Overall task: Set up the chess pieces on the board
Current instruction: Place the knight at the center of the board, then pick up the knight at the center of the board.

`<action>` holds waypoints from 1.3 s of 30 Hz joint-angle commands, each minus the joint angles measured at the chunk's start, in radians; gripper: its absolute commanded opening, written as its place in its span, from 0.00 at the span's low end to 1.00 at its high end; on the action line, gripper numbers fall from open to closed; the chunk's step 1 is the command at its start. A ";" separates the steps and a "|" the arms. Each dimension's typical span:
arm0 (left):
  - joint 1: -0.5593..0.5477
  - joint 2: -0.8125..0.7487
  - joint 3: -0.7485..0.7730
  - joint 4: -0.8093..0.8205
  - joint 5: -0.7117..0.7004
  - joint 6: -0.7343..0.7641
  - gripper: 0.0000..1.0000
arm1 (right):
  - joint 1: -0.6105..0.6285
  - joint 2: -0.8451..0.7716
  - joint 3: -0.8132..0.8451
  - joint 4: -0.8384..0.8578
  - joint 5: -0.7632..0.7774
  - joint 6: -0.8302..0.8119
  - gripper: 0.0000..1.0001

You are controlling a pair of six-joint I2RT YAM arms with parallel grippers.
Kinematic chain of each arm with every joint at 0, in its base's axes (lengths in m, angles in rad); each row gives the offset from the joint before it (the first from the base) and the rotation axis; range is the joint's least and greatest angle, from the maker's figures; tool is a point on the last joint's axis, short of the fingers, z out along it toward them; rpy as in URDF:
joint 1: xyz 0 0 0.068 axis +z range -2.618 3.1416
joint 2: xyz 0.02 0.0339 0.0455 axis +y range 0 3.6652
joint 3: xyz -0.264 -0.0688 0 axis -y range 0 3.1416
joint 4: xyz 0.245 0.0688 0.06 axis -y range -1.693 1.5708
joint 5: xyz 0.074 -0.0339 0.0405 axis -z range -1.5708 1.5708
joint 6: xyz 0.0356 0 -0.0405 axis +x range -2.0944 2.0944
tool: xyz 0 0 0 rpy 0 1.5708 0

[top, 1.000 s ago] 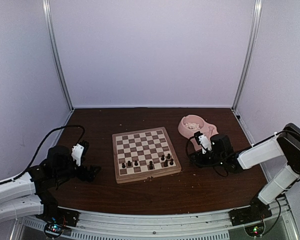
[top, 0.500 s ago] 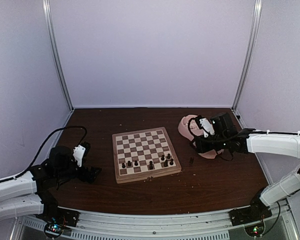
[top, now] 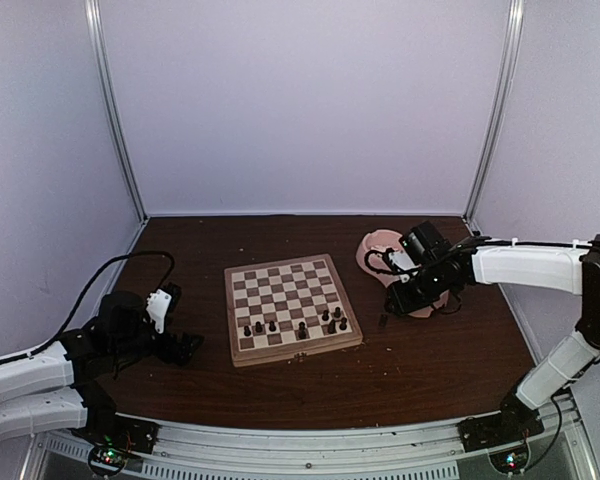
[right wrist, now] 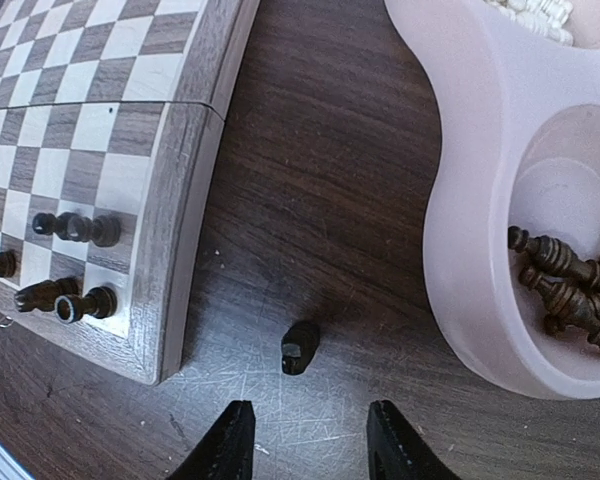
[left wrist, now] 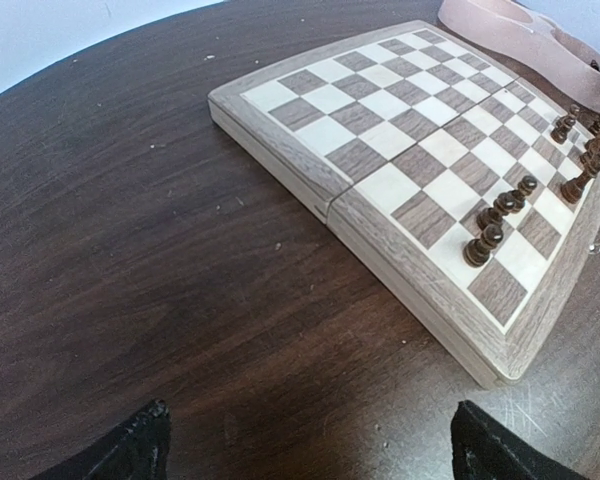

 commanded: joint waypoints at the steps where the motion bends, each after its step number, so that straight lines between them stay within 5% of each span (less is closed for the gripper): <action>1: -0.004 -0.003 0.028 0.047 0.018 -0.004 0.98 | 0.009 0.053 0.043 -0.055 -0.002 -0.002 0.41; 13: -0.004 0.003 0.029 0.051 0.029 -0.003 0.98 | 0.012 0.197 0.117 -0.048 -0.014 -0.012 0.36; 22: -0.004 0.011 0.033 0.053 0.029 -0.001 0.98 | 0.015 0.234 0.124 -0.047 -0.019 -0.012 0.23; 30: -0.004 0.018 0.035 0.058 0.035 0.001 0.98 | 0.024 0.204 0.143 -0.077 -0.021 -0.007 0.07; 39: -0.004 0.016 0.034 0.057 0.037 0.001 0.98 | 0.054 0.105 0.207 -0.157 0.014 -0.028 0.05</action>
